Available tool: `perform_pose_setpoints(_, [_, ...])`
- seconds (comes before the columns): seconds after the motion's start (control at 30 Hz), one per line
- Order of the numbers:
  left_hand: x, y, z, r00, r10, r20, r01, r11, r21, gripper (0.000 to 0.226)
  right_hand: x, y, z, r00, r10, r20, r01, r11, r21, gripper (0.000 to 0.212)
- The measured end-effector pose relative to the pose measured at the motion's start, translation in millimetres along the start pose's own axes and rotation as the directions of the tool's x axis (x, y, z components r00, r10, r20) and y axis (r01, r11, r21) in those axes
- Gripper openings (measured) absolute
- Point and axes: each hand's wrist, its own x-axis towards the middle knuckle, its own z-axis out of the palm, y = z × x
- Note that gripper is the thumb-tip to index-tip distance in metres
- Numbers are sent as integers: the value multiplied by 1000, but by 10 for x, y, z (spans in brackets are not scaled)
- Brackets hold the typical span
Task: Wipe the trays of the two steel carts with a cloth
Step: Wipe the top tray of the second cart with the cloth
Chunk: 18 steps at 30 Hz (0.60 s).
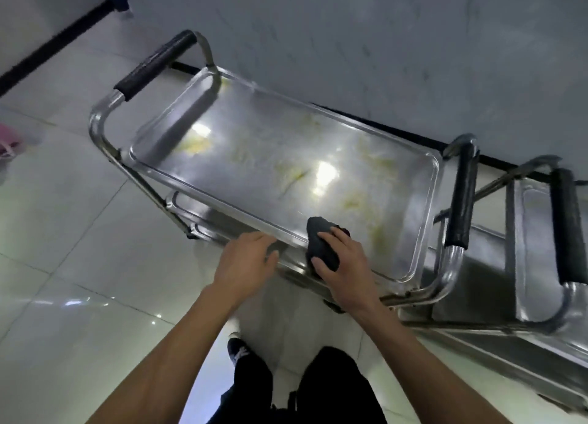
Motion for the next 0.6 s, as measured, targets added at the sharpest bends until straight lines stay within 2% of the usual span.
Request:
perform_pose_setpoints(0.23, [672,5,8,985,115,130,-118,993,21,37,174,132,21,977,189,-104,-186,982,38,52])
perform_pose_setpoints(0.6, [1452,168,136,949,194,248,-222,971,87,36,610,423,178,942,285,-178,-279,959,61,53])
